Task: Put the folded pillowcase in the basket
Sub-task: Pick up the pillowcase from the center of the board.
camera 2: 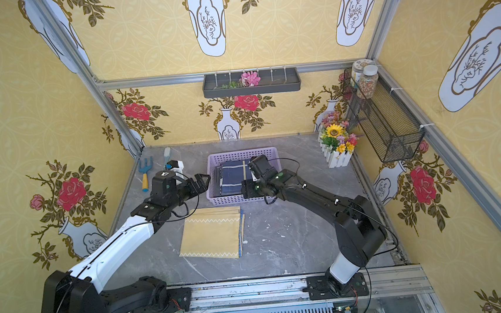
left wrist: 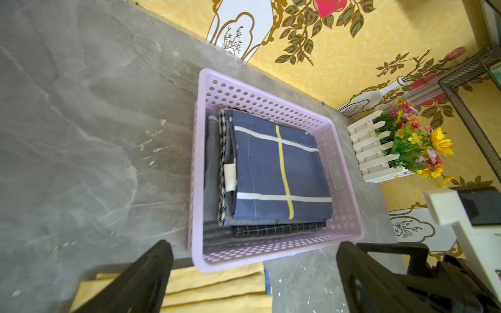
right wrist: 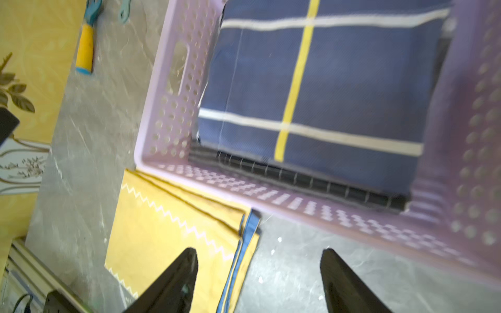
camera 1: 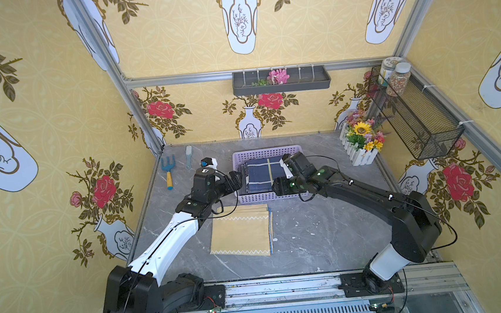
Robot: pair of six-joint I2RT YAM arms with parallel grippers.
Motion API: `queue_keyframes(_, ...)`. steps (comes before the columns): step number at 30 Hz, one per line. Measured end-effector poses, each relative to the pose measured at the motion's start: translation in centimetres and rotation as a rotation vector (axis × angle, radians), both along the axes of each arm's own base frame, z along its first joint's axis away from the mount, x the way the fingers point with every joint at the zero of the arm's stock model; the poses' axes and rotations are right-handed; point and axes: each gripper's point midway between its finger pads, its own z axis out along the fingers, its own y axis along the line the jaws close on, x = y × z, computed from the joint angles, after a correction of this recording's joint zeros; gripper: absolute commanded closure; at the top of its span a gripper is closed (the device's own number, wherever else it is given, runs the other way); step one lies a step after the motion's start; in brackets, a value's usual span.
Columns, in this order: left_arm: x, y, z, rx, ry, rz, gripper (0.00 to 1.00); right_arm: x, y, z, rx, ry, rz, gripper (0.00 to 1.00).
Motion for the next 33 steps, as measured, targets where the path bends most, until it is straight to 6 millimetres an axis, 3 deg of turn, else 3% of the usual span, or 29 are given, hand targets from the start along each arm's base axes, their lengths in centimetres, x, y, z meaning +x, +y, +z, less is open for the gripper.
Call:
queue_keyframes(6, -2.9, 2.1, -0.5, 0.016, -0.007, 0.055, 0.00, -4.5, 2.6, -2.8, -0.039, 0.066, 0.034, 0.24)
queue_keyframes(12, -4.5, 3.3, -1.7, 0.026, 0.013, 0.090, 0.00, -6.8, 3.5, -6.1, -0.072, 0.144, 0.017, 0.25)
queue_keyframes(21, -4.9, 3.7, -2.8, 0.027, 0.040, 0.116, 0.00, -7.7, 4.1, -9.8, -0.080, 0.223, -0.026, 0.31)
queue_keyframes(33, -4.9, 3.8, -3.0, 0.021, 0.048, 0.122, 0.00, -8.1, 4.9, -11.7, -0.061, 0.283, -0.036, 0.38)
